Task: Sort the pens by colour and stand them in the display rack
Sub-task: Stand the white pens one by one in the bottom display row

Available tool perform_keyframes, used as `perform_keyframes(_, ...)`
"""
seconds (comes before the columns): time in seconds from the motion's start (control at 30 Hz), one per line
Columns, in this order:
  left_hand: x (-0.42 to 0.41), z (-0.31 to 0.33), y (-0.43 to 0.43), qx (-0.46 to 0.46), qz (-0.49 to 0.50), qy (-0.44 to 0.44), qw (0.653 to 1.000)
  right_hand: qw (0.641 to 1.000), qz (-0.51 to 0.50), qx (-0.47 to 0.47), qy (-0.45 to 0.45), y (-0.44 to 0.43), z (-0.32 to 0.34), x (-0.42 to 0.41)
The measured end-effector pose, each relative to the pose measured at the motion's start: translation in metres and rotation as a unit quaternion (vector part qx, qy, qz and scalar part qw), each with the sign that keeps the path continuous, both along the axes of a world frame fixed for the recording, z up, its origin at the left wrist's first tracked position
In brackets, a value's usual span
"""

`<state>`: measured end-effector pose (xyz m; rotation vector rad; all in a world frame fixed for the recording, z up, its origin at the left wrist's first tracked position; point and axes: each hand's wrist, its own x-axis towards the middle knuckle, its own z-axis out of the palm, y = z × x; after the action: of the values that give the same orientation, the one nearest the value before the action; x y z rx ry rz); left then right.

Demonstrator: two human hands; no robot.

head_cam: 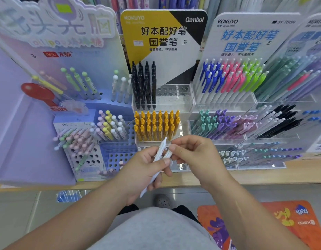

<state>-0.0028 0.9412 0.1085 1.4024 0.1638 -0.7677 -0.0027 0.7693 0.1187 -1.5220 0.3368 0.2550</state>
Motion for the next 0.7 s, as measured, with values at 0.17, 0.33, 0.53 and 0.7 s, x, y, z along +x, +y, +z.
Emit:
perform_keyframes(0.17, -0.004, 0.000, -0.007, 0.012, 0.009, -0.018, 1.000, 1.000, 0.000, -0.024, 0.000, -0.002, -0.003, -0.007)
perform_keyframes(0.33, -0.001, 0.000, -0.006, -0.037, 0.032, 0.054, 0.997, 0.999, -0.046, 0.020, -0.021, -0.021, 0.000, -0.008)
perform_keyframes(0.53, -0.003, -0.017, 0.008, 0.063, 0.102, 0.061, 0.991, 0.989, -0.108, -0.057, -0.083, -0.061, -0.001, -0.005)
perform_keyframes(0.7, -0.009, -0.019, 0.014, 0.008, 0.127, 0.076, 0.989, 0.958, -0.049, -0.256, -0.121, -0.049, -0.038, -0.013)
